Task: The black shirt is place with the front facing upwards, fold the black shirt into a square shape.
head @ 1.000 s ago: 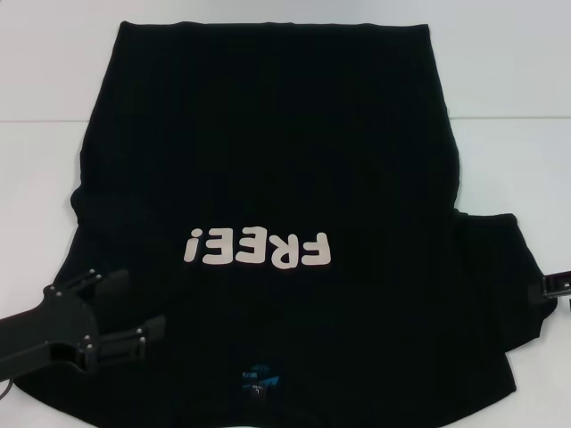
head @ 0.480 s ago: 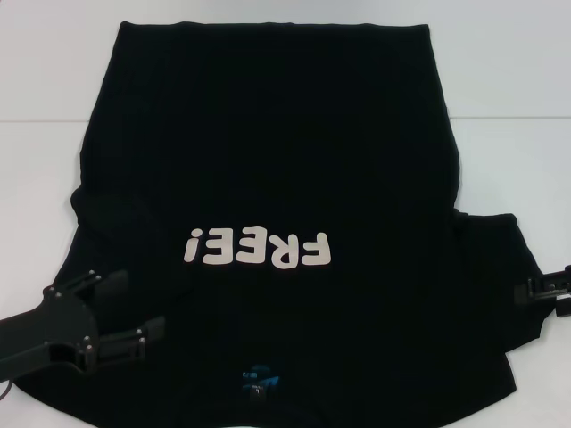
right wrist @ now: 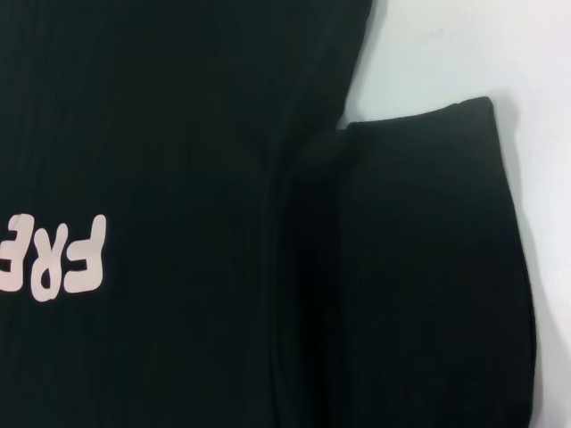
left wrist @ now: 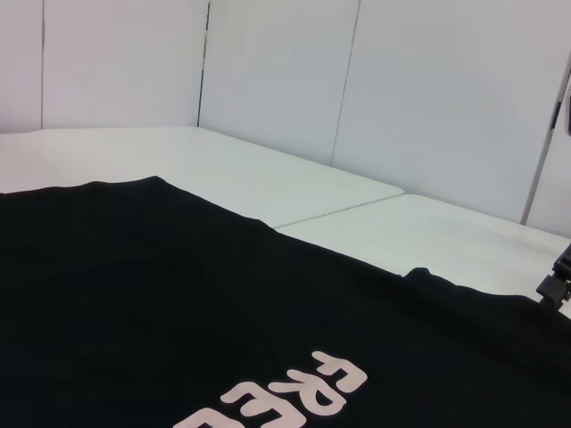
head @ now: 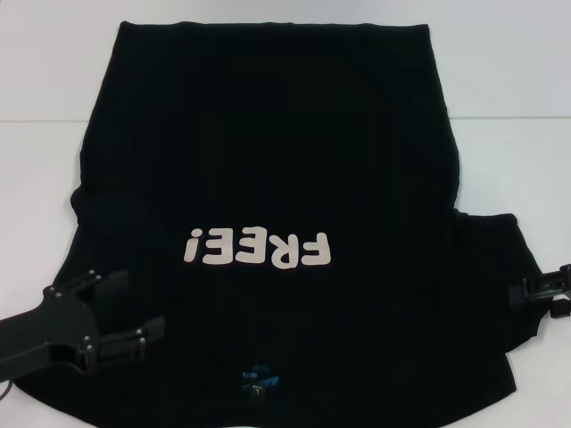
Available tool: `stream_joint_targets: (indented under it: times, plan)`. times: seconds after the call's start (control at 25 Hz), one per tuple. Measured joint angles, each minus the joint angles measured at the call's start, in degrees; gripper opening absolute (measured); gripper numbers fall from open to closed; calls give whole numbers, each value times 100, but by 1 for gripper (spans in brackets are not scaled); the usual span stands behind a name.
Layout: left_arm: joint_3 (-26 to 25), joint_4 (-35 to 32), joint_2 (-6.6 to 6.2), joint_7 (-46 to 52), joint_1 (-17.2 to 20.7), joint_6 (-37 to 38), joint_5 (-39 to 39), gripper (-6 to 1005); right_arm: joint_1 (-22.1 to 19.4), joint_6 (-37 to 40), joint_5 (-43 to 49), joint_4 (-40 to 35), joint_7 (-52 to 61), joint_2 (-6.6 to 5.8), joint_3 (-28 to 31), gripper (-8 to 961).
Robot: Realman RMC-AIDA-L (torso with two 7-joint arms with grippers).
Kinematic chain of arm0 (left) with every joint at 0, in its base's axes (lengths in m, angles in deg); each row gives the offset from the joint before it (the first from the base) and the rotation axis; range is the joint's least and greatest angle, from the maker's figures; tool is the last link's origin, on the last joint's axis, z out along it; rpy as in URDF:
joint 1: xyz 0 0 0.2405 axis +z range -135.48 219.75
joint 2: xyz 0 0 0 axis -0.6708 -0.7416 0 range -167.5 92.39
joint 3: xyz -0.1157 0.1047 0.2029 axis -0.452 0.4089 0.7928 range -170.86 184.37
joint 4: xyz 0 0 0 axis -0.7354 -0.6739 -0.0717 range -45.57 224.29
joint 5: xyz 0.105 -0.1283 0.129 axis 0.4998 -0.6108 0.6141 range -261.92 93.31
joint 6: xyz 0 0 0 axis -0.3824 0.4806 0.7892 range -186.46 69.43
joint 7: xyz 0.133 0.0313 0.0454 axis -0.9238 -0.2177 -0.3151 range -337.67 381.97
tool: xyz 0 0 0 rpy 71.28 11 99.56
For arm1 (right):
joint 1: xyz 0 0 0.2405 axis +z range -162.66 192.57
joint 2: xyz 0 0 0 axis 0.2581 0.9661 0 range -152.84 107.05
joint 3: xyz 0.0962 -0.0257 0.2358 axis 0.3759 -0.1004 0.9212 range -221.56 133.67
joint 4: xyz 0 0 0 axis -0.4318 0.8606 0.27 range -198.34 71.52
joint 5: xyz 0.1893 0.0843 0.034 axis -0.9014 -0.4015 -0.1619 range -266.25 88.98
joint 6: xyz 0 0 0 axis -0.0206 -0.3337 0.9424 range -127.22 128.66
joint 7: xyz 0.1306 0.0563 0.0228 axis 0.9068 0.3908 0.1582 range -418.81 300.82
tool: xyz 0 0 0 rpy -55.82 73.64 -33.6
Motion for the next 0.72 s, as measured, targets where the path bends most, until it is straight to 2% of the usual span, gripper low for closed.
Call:
stream_joint_targets:
  times: [0.72]
  plan:
    - [0,42,6,0,9,-4,0,936,66,-77,-82,82,-8,2,7,885]
